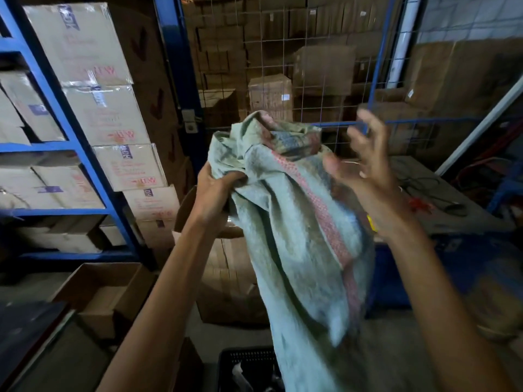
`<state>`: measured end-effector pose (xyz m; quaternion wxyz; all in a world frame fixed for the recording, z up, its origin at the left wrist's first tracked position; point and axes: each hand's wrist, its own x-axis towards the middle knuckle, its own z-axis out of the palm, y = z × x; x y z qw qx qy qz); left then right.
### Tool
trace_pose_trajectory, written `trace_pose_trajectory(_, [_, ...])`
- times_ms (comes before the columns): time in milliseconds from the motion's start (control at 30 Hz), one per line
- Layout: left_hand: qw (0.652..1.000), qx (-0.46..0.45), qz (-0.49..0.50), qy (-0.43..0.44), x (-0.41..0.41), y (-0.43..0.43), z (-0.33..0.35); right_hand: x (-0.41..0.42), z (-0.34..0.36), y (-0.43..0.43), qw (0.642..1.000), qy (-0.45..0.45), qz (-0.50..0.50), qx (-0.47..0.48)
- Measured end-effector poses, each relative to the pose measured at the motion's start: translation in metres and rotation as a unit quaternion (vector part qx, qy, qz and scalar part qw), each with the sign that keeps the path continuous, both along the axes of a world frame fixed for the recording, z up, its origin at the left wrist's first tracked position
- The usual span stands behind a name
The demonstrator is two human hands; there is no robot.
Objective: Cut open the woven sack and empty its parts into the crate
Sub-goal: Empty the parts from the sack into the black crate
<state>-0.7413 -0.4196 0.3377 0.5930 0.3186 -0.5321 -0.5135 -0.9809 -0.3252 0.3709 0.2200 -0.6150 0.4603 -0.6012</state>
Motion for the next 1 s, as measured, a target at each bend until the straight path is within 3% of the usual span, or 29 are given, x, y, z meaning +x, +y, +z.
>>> trace_pose_trajectory(67, [1.0, 0.019, 0.0, 0.023, 0.001, -0.002, 0.0, -0.01, -0.042, 0.002, 0.982, 0.049, 0.1, 0.153])
trace_pose_trajectory(133, [0.999, 0.039, -0.004, 0.022, -0.012, 0.002, 0.001, -0.001, -0.075, -0.006, 0.967, 0.072, 0.123, 0.209])
trace_pose_trajectory(267, [0.995, 0.061, -0.035, -0.067, -0.037, 0.009, 0.003, 0.037, -0.107, -0.033, 0.98, -0.06, 0.044, 0.185])
trace_pose_trajectory(333, [0.993, 0.024, -0.026, -0.117, -0.012, 0.011, -0.003, 0.044, -0.097, -0.041, 0.974, -0.123, -0.007, 0.191])
trace_pose_trajectory(433, [0.993, -0.002, 0.001, -0.121, 0.046, 0.027, -0.041, 0.034, -0.07, -0.048, 0.962, -0.198, -0.044, 0.183])
trace_pose_trajectory(567, [0.951, 0.041, -0.134, -0.274, 0.031, 0.05, -0.118, 0.043, -0.039, -0.052, 0.955, -0.243, -0.007, 0.17])
trace_pose_trajectory(633, [0.948, 0.105, -0.174, -0.245, -0.01, 0.057, -0.145, 0.072, -0.041, -0.054, 0.956, -0.22, 0.009, 0.194])
trace_pose_trajectory(700, [0.965, 0.195, -0.084, -0.152, -0.046, 0.058, -0.162, 0.1, -0.049, -0.057, 0.97, -0.134, 0.013, 0.204])
trace_pose_trajectory(767, [0.961, 0.271, 0.003, -0.053, -0.06, 0.056, -0.17, 0.105, -0.058, -0.059, 0.984, -0.021, 0.039, 0.172])
trace_pose_trajectory(867, [0.937, 0.348, -0.006, 0.025, -0.045, 0.053, -0.175, 0.068, -0.078, -0.054, 0.985, 0.069, 0.092, 0.126])
trace_pose_trajectory(933, [0.932, 0.358, -0.001, 0.056, -0.027, 0.05, -0.172, 0.037, -0.107, -0.044, 0.968, 0.08, 0.152, 0.182])
trace_pose_trajectory(1000, [0.932, 0.354, -0.01, 0.081, -0.015, 0.05, -0.164, 0.02, -0.149, -0.034, 0.922, 0.135, 0.214, 0.293])
